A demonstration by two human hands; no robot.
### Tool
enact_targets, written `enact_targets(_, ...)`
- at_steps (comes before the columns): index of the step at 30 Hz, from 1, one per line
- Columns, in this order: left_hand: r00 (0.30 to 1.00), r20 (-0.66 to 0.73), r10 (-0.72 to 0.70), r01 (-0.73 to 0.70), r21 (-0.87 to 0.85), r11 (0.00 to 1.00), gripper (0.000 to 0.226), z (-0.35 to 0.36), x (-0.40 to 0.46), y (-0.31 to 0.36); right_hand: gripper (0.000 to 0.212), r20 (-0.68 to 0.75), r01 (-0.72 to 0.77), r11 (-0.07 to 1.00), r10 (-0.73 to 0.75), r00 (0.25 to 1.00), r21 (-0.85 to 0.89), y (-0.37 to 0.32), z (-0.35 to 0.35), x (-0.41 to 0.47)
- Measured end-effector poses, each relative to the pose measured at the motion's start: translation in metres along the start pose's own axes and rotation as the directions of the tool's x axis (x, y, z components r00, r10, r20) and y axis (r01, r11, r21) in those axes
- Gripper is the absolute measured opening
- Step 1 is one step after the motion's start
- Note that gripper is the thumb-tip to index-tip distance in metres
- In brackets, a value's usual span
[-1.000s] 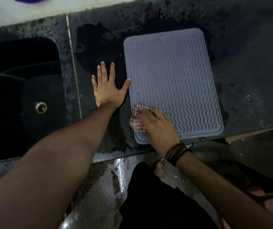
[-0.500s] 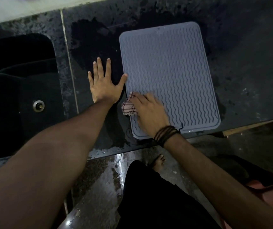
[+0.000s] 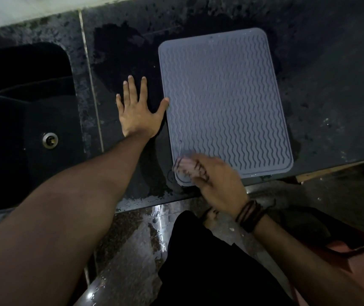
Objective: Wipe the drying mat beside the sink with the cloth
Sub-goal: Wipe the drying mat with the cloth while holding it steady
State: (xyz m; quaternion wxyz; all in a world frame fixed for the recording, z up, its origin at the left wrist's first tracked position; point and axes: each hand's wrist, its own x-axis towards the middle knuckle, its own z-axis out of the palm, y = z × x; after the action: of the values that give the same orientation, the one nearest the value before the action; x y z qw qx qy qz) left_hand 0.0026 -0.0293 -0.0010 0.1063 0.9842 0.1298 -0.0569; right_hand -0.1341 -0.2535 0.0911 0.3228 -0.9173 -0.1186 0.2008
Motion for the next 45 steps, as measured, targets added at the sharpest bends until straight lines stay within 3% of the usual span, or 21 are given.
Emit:
enact_targets(1, 1.0, 0.002, 0.002, -0.002, -0.002, 1.0, 0.095, -0.001, 0.0, 0.0, 0.041, -0.02, -0.025, 0.995, 0.027, 0.999, 0.101, 0.001, -0.004, 0.011)
enact_targets(3, 1.0, 0.0, 0.006, -0.006, -0.007, 1.0, 0.095, -0.001, -0.001, 0.0, 0.037, -0.09, -0.011, 0.994, 0.021, 0.996, 0.109, 0.002, -0.008, 0.036)
enact_targets(9, 1.0, -0.011, -0.004, 0.004, 0.011, 1.0, 0.095, 0.001, 0.0, 0.001, 0.054, -0.232, -0.024, 0.924, -0.071, 0.97, -0.382, 0.008, -0.002, 0.075)
enact_targets(15, 1.0, -0.023, -0.002, 0.002, 0.003, 1.0, 0.095, 0.002, 0.0, -0.001, 0.061, -0.123, 0.078, 0.849, -0.165, 0.979, -0.523, 0.008, 0.015, 0.056)
enact_targets(23, 1.0, -0.023, -0.008, 0.007, -0.008, 1.0, 0.095, 0.002, 0.0, 0.0, 0.047, -0.009, 0.183, 0.91, -0.201, 0.98, -0.371, -0.003, 0.007, 0.016)
enact_targets(28, 1.0, -0.017, -0.006, 0.006, 0.002, 1.0, 0.094, 0.002, 0.0, 0.0, 0.045, -0.175, 0.121, 0.965, -0.165, 0.971, -0.234, -0.009, -0.003, 0.029)
enact_targets(30, 1.0, -0.014, -0.005, 0.005, -0.001, 1.0, 0.094, 0.001, 0.0, 0.0, 0.045, -0.211, 0.132, 0.964, -0.183, 0.96, -0.232, -0.013, -0.003, 0.052)
enact_targets(35, 1.0, -0.016, -0.005, 0.005, 0.007, 1.0, 0.094, 0.002, 0.0, 0.0, 0.04, -0.139, 0.145, 0.945, -0.192, 0.971, -0.293, -0.013, 0.01, 0.075)
enact_targets(38, 1.0, -0.017, -0.01, 0.01, 0.014, 1.0, 0.094, 0.003, 0.0, 0.0, 0.045, -0.141, 0.151, 0.939, -0.202, 0.969, -0.308, -0.01, 0.016, 0.053)
enact_targets(45, 1.0, -0.022, -0.008, 0.008, 0.003, 1.0, 0.094, 0.003, 0.0, -0.001, 0.051, 0.001, 0.196, 0.92, -0.208, 0.978, -0.34, -0.002, 0.014, -0.008)
